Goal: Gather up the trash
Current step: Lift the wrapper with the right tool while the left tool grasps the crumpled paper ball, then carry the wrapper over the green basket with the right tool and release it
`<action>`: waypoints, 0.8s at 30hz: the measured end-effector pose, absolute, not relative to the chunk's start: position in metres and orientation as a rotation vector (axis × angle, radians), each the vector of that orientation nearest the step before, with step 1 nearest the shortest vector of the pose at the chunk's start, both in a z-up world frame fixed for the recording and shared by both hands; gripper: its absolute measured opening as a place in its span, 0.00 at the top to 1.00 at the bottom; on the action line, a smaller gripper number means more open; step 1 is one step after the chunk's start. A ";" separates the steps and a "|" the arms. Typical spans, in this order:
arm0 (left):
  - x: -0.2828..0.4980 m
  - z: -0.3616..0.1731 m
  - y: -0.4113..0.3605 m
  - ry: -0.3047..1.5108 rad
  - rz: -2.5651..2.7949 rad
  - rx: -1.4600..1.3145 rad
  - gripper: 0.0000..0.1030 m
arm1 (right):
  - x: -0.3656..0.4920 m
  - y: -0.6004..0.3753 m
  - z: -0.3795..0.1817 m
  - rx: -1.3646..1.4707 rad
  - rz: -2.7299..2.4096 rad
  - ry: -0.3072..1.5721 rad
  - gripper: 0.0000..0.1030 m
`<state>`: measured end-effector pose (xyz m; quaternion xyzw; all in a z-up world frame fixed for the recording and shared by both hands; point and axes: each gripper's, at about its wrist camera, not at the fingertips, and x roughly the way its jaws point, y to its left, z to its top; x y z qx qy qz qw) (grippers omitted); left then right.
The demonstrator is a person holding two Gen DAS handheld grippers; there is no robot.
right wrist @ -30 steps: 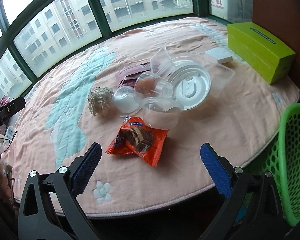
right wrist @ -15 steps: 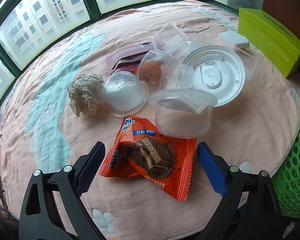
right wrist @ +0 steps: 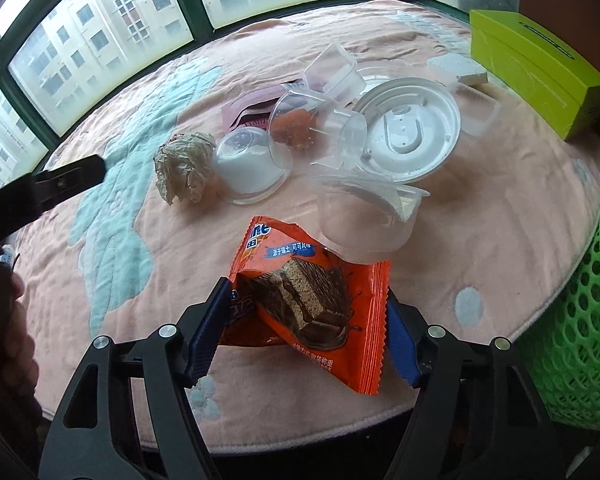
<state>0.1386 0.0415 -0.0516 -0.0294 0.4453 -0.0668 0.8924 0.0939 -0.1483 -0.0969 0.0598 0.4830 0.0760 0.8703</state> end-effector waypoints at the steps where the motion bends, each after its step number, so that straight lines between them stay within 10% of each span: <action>1: 0.143 -0.055 0.036 0.929 -0.144 -0.051 0.09 | 0.092 -0.150 -0.094 0.126 0.162 1.007 0.32; 24: 0.162 -0.078 0.006 0.996 -0.244 -0.047 0.59 | 0.032 -0.252 -0.042 0.236 0.020 0.864 0.32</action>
